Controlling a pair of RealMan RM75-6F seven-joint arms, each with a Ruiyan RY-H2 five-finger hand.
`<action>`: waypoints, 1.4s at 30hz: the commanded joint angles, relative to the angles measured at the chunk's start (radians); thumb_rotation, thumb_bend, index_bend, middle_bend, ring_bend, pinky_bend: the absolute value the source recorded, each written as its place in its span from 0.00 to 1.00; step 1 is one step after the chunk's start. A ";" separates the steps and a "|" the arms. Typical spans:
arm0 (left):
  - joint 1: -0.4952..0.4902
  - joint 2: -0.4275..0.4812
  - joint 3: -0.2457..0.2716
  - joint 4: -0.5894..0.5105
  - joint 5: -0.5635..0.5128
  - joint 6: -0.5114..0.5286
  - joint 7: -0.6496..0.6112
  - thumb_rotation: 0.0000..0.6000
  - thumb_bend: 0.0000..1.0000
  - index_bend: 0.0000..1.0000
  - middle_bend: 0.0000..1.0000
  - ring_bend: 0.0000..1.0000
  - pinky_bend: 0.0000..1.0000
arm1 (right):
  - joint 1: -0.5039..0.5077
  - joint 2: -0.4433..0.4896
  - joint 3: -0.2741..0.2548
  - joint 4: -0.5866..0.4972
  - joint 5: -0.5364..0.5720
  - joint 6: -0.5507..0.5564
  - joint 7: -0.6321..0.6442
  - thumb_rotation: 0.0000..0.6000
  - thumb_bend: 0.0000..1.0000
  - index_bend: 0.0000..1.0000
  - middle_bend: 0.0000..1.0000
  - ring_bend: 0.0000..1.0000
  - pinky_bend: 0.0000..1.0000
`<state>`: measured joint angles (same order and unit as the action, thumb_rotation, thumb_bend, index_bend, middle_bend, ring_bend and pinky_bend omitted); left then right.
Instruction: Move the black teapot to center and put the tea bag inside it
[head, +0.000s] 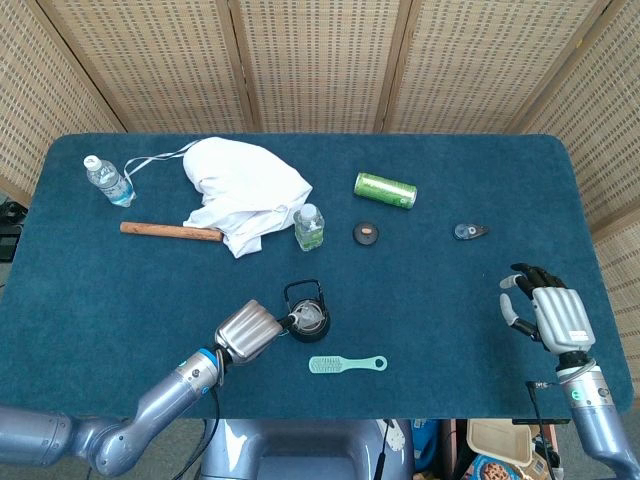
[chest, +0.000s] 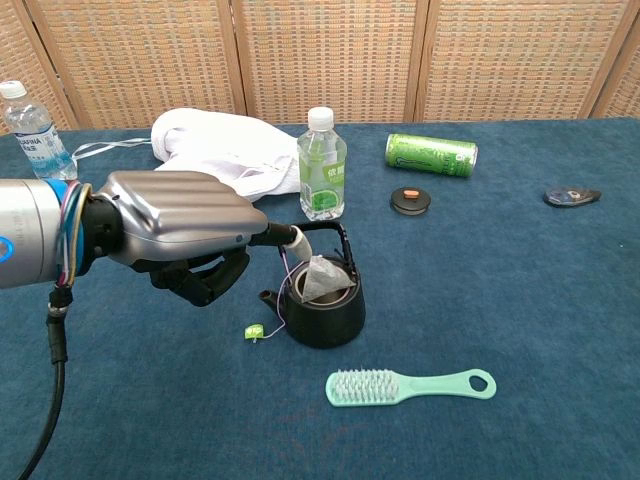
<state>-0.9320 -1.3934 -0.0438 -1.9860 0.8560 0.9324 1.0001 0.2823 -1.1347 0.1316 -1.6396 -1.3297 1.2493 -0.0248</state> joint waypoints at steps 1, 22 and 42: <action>-0.042 -0.020 0.001 0.010 -0.053 -0.005 0.025 1.00 0.93 0.13 0.83 0.76 0.80 | -0.001 0.000 0.001 0.002 0.001 0.000 0.003 0.00 0.65 0.39 0.29 0.22 0.31; -0.157 -0.110 0.046 0.087 -0.204 0.015 0.034 1.00 0.93 0.13 0.83 0.76 0.80 | -0.005 0.000 -0.002 0.016 0.007 -0.006 0.019 0.00 0.65 0.39 0.29 0.22 0.31; -0.203 -0.144 0.062 0.105 -0.223 0.031 -0.025 1.00 0.93 0.13 0.83 0.76 0.80 | -0.010 0.001 -0.003 0.019 0.012 -0.006 0.022 0.00 0.65 0.39 0.29 0.22 0.31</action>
<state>-1.1401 -1.5411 0.0158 -1.8701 0.6135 0.9527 0.9914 0.2718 -1.1339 0.1287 -1.6211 -1.3180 1.2432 -0.0033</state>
